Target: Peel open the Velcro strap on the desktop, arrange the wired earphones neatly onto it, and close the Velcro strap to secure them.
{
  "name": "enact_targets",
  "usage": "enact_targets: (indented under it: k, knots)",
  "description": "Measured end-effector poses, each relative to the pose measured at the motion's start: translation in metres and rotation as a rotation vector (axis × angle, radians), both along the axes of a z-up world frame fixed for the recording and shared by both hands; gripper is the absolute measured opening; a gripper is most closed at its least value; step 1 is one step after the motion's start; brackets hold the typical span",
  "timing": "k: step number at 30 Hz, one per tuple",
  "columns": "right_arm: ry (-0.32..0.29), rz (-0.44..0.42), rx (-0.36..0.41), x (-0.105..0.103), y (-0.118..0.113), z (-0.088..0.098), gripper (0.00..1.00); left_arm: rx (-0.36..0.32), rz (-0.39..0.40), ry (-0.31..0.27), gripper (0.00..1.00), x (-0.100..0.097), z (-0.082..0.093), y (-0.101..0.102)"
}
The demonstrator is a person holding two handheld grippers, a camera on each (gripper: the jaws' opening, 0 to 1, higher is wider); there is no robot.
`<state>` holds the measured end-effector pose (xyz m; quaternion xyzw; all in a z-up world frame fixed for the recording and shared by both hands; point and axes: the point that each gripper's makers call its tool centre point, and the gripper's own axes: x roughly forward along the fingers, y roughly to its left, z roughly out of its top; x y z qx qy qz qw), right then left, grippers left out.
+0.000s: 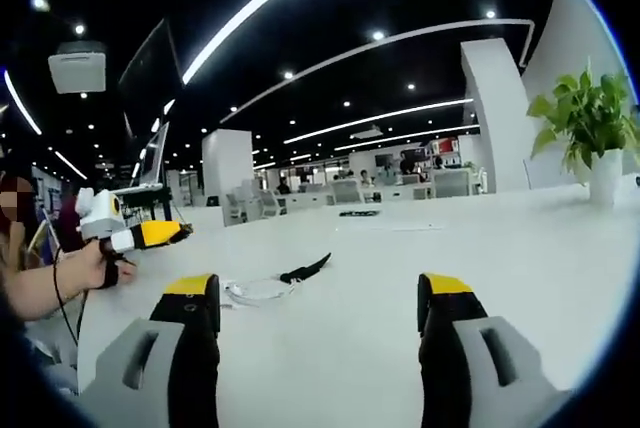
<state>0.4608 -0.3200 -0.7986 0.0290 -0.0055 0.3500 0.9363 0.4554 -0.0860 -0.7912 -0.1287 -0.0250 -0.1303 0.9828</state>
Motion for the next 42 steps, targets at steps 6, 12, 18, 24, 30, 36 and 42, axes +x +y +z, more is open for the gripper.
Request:
enact_targets:
  k: [6,12,18,24,30,36,42]
  knots:
    - [-0.040,0.007,0.068,-0.014,-0.004,0.013,0.90,0.034,0.039,-0.015,0.96,-0.009,0.000,-0.002]
    - [-0.063,0.009,0.115,-0.014,-0.011,0.021,0.95,0.075,0.050,-0.031,0.96,-0.007,0.000,-0.001]
    - [-0.089,-0.003,0.142,-0.006,-0.017,0.027,0.97,0.080,0.067,-0.047,0.96,-0.006,0.001,-0.001]
    - [-0.110,-0.039,0.170,-0.002,-0.027,0.033,0.97,0.139,0.097,-0.061,0.96,-0.006,0.001,-0.009]
    - [-0.118,0.009,0.249,-0.007,-0.026,0.043,0.97,0.191,0.078,-0.083,0.96,-0.009,0.001,-0.029]
    - [-0.120,0.016,0.282,-0.010,-0.027,0.047,0.97,0.224,0.054,-0.090,0.96,-0.011,0.001,-0.050]
    - [-0.125,0.012,0.268,-0.011,-0.026,0.046,0.97,0.243,0.087,-0.088,0.96,-0.011,0.001,-0.052]
